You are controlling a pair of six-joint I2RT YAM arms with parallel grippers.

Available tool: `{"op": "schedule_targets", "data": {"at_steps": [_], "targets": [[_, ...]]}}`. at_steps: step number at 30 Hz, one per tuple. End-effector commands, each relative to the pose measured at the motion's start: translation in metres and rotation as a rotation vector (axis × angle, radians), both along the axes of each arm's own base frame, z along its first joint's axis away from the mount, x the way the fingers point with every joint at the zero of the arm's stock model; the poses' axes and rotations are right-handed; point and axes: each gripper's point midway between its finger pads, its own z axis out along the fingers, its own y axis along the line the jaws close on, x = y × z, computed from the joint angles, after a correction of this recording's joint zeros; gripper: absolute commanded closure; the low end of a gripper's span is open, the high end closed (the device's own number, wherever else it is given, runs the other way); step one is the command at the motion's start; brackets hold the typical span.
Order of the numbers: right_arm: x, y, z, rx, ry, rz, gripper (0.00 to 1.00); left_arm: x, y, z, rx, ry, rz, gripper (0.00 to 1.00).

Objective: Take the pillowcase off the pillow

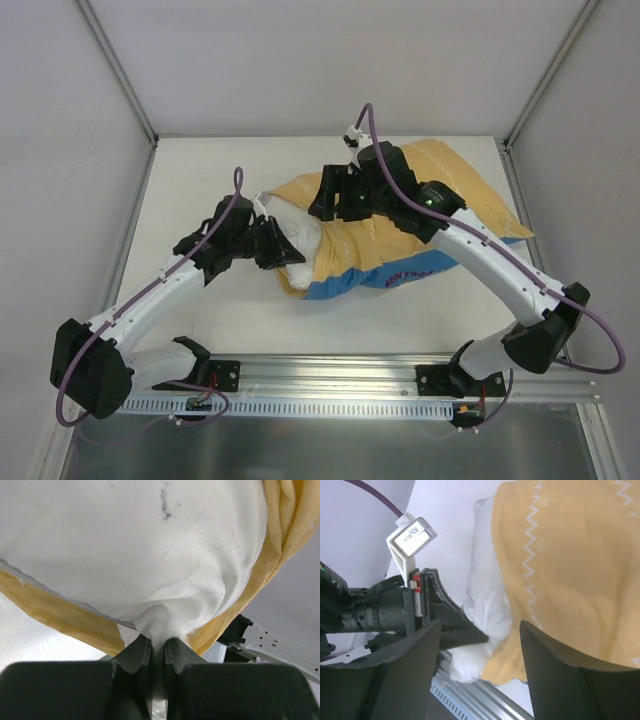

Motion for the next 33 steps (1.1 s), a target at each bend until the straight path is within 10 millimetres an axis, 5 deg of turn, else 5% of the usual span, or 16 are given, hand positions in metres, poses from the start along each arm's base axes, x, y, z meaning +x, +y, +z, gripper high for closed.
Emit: {"op": "schedule_targets", "data": {"at_steps": [1,5,11,12,13,16,17,25,29,33], "targets": [[-0.006,-0.035,0.006,-0.15,-0.085,-0.004,0.31,0.009,0.005,0.024,-0.049,-0.09,0.061,1.0],[-0.009,-0.043,-0.016,-0.31,-0.105,-0.009,0.17,0.009,0.006,0.026,-0.048,-0.1,0.068,1.0],[0.005,-0.039,-0.051,-0.442,-0.084,-0.005,0.21,0.009,0.005,0.028,-0.056,-0.096,0.061,1.0],[0.008,-0.035,-0.06,-0.45,-0.065,0.007,0.27,0.008,0.005,0.028,-0.058,-0.099,0.059,1.0],[0.008,-0.032,-0.062,-0.434,-0.041,0.02,0.49,0.008,0.006,0.028,-0.055,-0.104,0.065,1.0],[0.016,-0.046,-0.061,-0.409,-0.017,-0.03,0.93,0.008,0.011,0.028,-0.048,-0.122,0.077,1.0],[0.023,-0.057,-0.058,-0.406,-0.016,-0.068,0.99,0.01,0.017,0.031,-0.056,-0.129,0.092,1.0],[0.039,-0.175,-0.06,-0.354,0.026,-0.361,0.99,0.019,0.081,0.057,-0.112,-0.219,0.255,1.0],[0.026,-0.18,-0.06,-0.273,0.013,-0.376,0.99,0.021,0.092,0.066,-0.13,-0.226,0.28,1.0],[0.0,-0.159,-0.072,-0.253,0.035,-0.277,0.99,0.02,0.087,0.066,-0.147,-0.198,0.251,1.0]]}}
